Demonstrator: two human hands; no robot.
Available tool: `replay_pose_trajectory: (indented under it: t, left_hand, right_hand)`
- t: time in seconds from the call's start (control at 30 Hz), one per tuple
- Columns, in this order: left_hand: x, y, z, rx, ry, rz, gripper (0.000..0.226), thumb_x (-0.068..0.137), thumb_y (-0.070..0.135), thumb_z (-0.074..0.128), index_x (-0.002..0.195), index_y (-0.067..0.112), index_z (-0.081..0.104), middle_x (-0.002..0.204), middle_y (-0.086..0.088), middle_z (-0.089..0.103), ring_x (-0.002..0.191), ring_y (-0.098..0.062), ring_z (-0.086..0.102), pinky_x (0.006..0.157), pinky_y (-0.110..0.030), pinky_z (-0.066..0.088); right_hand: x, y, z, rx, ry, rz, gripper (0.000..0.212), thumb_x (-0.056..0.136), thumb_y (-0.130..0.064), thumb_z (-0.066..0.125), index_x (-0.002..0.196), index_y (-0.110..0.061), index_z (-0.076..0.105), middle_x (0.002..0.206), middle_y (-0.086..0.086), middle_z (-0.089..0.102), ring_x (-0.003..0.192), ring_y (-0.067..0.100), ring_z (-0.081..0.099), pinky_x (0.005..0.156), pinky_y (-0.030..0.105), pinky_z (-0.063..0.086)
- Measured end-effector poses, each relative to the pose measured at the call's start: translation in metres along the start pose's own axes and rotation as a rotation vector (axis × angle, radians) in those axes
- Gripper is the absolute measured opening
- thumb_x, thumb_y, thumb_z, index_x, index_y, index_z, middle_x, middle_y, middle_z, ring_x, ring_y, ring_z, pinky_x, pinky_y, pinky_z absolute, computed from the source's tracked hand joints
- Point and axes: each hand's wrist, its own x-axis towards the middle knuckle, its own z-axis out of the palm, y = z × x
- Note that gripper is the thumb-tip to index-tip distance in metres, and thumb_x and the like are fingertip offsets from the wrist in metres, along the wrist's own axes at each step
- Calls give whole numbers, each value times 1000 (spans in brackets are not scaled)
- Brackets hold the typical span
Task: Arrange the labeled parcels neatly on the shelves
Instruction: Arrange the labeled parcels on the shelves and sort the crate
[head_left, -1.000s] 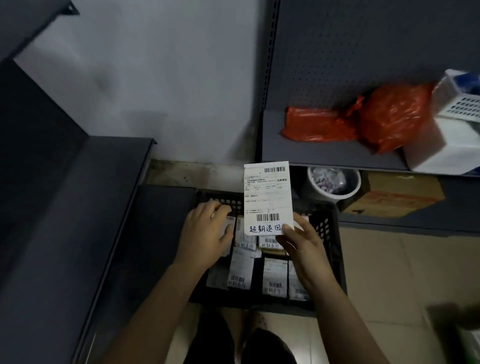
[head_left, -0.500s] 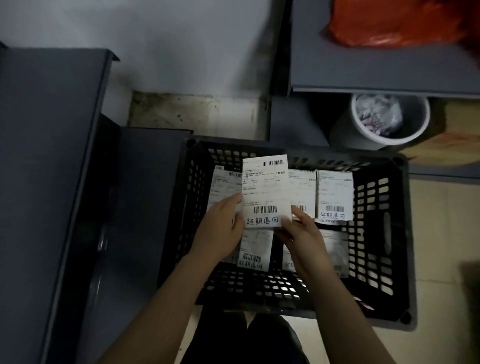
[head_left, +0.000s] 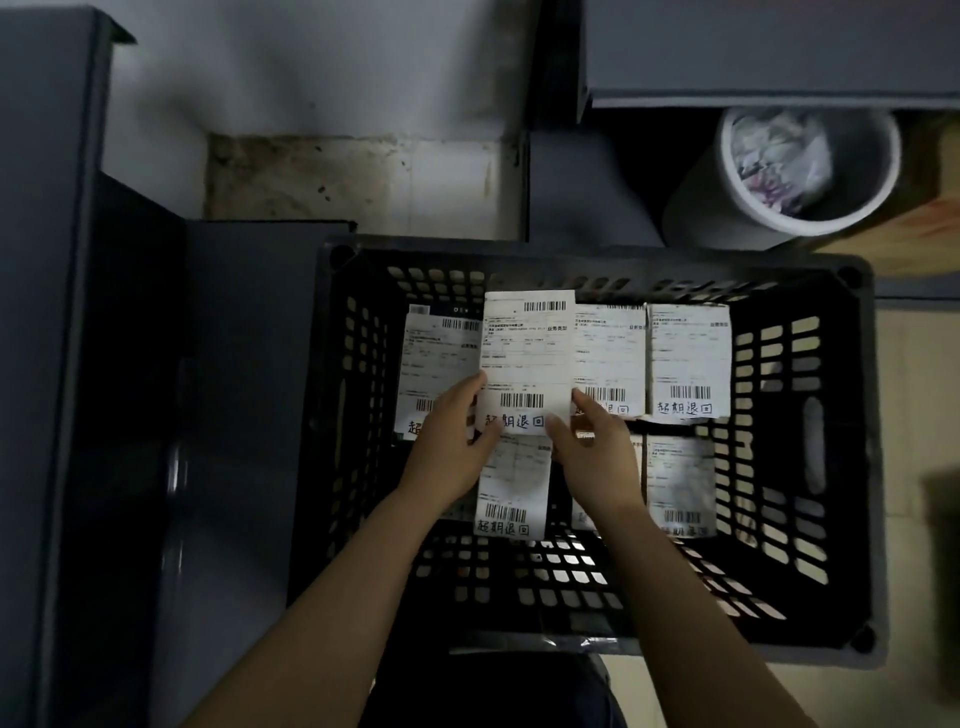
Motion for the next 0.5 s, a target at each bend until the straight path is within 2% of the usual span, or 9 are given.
replay_pose_trajectory:
  t: [0.07, 0.13, 0.27, 0.37, 0.4, 0.5]
  left_hand:
    - [-3, -6, 3, 14, 16, 22, 62, 93, 18, 64, 148, 20, 35, 149, 5, 39, 133, -13, 42, 105, -34, 45]
    - [-9, -8, 5, 30, 47, 40, 63, 93, 17, 63, 149, 20, 34, 150, 10, 33, 136, -11, 37, 108, -40, 42]
    - [-17, -11, 6, 49, 128, 63, 64, 94, 17, 62, 150, 17, 31, 148, 13, 28, 140, -8, 28, 115, -29, 30]
    - [-18, -13, 0, 73, 207, 77, 61, 94, 17, 61, 148, 13, 35, 152, 1, 33, 141, -14, 30, 111, -17, 26]
    - [-20, -15, -3, 72, 231, 71, 61, 94, 18, 61, 148, 13, 35, 153, -2, 33, 142, -15, 30, 111, -17, 27]
    - [-26, -22, -15, 75, 253, 35, 63, 94, 19, 60, 150, 14, 30, 156, -4, 27, 143, -14, 26, 115, -29, 27]
  right_hand:
    - [1, 2, 2, 0, -18, -6, 56, 93, -33, 64, 144, -22, 45, 127, 4, 53, 100, 18, 63, 96, 41, 53]
    - [2, 6, 5, -3, -34, -36, 52, 93, -35, 63, 142, -25, 48, 123, 3, 56, 94, 17, 66, 90, 42, 56]
    - [5, 8, 13, -8, -54, -52, 47, 92, -37, 62, 137, -26, 52, 118, 4, 61, 89, 12, 68, 87, 38, 57]
    - [0, 0, 22, 54, -85, -49, 45, 95, -30, 61, 138, -25, 52, 118, 1, 64, 89, 10, 69, 76, 19, 56]
    - [-3, -3, 26, 101, -105, -45, 47, 95, -28, 61, 141, -25, 49, 121, -2, 64, 89, 10, 69, 75, 17, 55]
    - [-9, -13, 39, 170, -147, -37, 53, 96, -25, 60, 146, -25, 42, 130, -4, 60, 98, 13, 69, 89, 30, 56]
